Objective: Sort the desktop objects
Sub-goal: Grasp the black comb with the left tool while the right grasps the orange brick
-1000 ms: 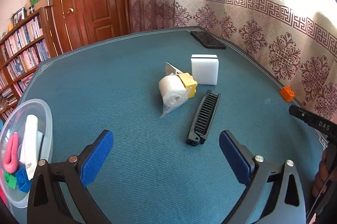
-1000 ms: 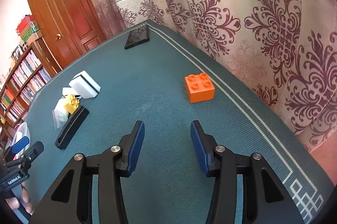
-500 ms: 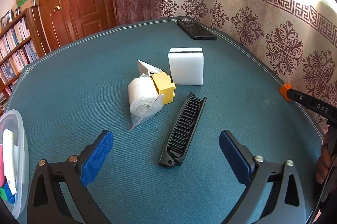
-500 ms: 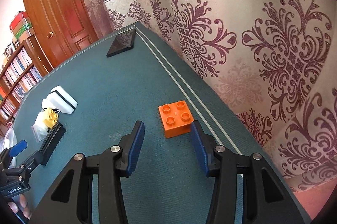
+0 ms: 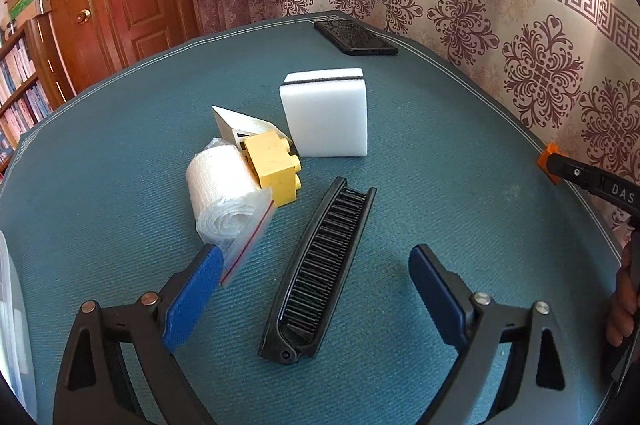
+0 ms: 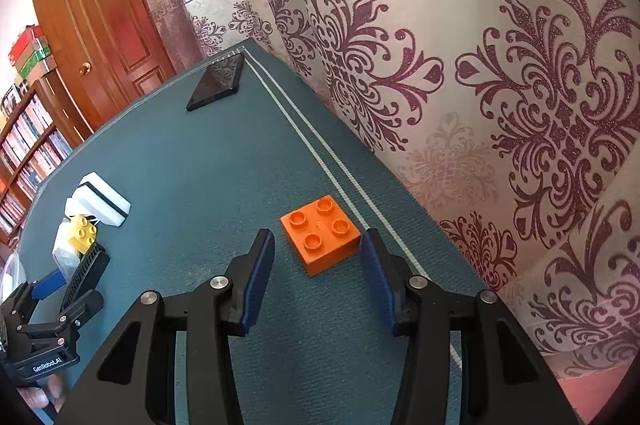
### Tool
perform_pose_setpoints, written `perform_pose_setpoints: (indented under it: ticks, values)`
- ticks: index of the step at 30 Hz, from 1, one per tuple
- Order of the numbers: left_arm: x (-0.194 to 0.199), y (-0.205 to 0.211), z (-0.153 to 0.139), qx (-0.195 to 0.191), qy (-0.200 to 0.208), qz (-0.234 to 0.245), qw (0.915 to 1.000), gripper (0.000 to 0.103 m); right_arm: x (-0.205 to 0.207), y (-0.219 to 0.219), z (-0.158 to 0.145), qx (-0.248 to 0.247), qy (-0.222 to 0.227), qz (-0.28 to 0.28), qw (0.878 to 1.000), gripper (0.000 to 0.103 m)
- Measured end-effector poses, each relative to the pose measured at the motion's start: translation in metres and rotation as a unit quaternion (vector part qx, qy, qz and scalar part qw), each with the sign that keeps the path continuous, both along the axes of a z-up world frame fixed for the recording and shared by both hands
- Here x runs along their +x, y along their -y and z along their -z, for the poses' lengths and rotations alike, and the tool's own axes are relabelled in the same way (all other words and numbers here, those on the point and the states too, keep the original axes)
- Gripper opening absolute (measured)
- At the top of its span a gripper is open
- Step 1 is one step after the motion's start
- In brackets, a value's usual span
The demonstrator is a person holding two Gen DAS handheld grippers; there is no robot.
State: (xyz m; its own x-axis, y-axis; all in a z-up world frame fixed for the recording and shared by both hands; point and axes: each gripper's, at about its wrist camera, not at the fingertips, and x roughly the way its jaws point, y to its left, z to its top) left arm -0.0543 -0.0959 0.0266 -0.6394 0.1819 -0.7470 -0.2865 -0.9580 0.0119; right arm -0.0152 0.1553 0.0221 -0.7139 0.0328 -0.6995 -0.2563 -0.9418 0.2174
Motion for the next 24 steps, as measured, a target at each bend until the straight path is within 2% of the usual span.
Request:
perform_pose_setpoints:
  ticks: [2,10,12,15,18,20,24]
  values:
    - [-0.003,0.0,0.001,0.001,0.001,-0.004,1.0,0.093,-0.005,0.001,0.001,0.003,0.002,0.0,1.0,0.049]
    - [-0.007,0.002,0.001,-0.001,-0.003,-0.015,0.9999,0.073,-0.014,0.006,0.006,0.02,0.014,-0.009,1.0,0.049]
    - [-0.006,0.001,0.0,-0.001,-0.004,-0.012,0.9999,0.062,-0.014,0.008,0.006,0.024,0.013,-0.011,1.0,0.048]
    - [-0.002,0.002,0.0,0.002,-0.003,-0.006,1.0,0.048,-0.012,0.015,0.005,0.029,0.01,-0.024,0.999,0.036]
    - [0.003,0.004,-0.001,0.011,0.0,-0.005,0.9999,0.035,-0.009,0.024,0.004,0.029,0.007,-0.039,0.999,0.034]
    - [0.006,0.007,-0.001,0.017,0.002,-0.008,0.9998,0.031,-0.006,0.032,0.003,0.031,0.004,-0.049,0.998,0.034]
    - [0.015,0.014,-0.002,0.037,0.011,-0.011,0.9992,0.031,-0.001,0.047,0.003,0.024,0.002,-0.07,0.997,0.034]
